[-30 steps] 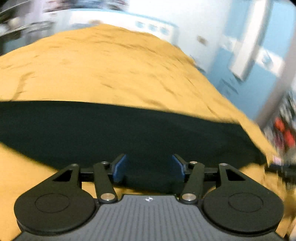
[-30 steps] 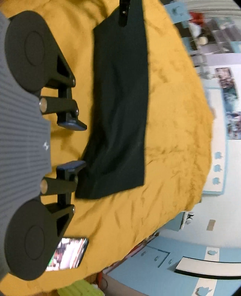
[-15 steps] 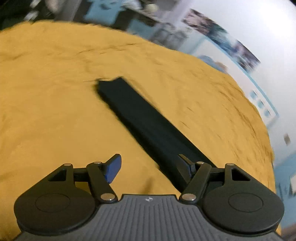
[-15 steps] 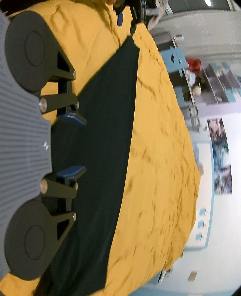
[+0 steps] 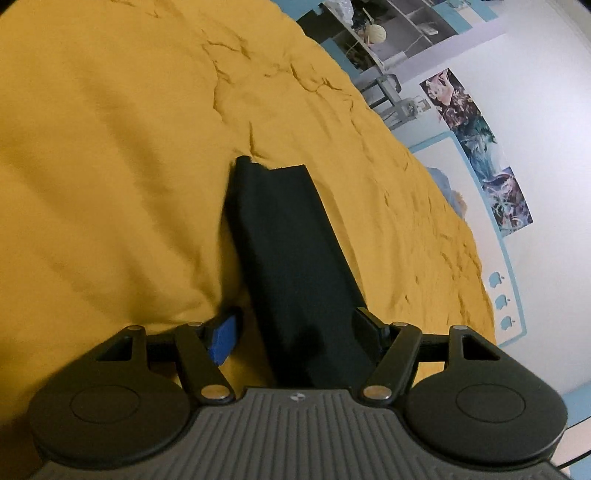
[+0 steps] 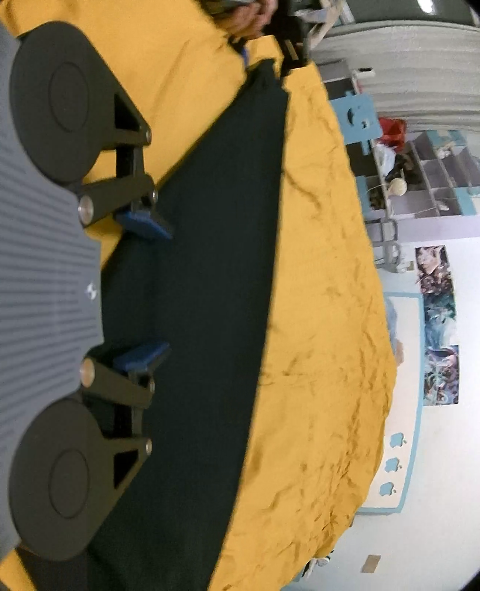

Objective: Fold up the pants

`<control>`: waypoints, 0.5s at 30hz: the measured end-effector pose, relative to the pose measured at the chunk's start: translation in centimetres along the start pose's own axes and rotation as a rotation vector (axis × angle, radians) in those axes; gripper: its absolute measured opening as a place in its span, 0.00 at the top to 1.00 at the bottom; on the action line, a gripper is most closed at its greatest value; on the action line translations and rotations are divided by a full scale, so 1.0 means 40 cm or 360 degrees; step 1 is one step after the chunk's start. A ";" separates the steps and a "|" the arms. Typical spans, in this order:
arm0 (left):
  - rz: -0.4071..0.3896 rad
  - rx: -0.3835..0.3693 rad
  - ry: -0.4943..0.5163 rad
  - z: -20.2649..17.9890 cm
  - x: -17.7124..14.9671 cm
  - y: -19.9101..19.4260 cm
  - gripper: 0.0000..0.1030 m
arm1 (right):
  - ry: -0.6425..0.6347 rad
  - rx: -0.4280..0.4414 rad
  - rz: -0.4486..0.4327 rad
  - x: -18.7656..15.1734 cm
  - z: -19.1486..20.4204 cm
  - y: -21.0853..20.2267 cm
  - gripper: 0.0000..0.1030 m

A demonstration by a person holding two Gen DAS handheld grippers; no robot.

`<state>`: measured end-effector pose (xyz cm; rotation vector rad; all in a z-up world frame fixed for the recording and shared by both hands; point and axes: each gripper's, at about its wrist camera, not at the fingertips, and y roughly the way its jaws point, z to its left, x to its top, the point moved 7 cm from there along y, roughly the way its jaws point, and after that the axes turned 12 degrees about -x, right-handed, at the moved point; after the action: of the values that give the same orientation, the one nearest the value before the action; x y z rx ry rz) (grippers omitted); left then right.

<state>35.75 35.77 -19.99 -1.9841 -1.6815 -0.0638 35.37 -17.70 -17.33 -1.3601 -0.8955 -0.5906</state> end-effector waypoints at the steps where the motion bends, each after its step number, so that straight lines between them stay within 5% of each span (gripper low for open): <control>1: -0.0012 -0.0006 -0.0007 0.001 0.001 0.004 0.23 | 0.0015 0.0007 -0.0017 -0.006 -0.004 0.002 0.37; 5: -0.0067 -0.0038 -0.0009 -0.001 0.007 0.023 0.23 | 0.0036 0.0048 -0.0018 -0.023 -0.006 0.012 0.26; 9: -0.0149 -0.0082 -0.0075 -0.006 0.017 0.018 0.37 | -0.0017 0.0064 0.0023 -0.041 0.004 0.033 0.19; 11: -0.0165 -0.0049 -0.0088 -0.001 0.024 0.021 0.62 | -0.0030 0.0051 -0.0002 -0.046 0.007 0.033 0.19; 12: -0.0159 -0.0025 -0.0105 0.008 0.025 0.023 0.85 | -0.0034 0.0047 -0.0011 -0.049 0.007 0.031 0.19; 13: -0.0156 0.0003 -0.0138 0.020 0.027 0.025 0.93 | -0.0033 0.0046 -0.0017 -0.050 0.008 0.030 0.19; 15: -0.0169 -0.0016 -0.0205 0.032 0.031 0.023 0.94 | -0.0021 0.0054 -0.0019 -0.053 0.007 0.027 0.19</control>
<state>36.49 37.34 -20.97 -1.9414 -1.8715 0.0179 35.01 -17.55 -19.68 -1.3301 -0.9206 -0.5737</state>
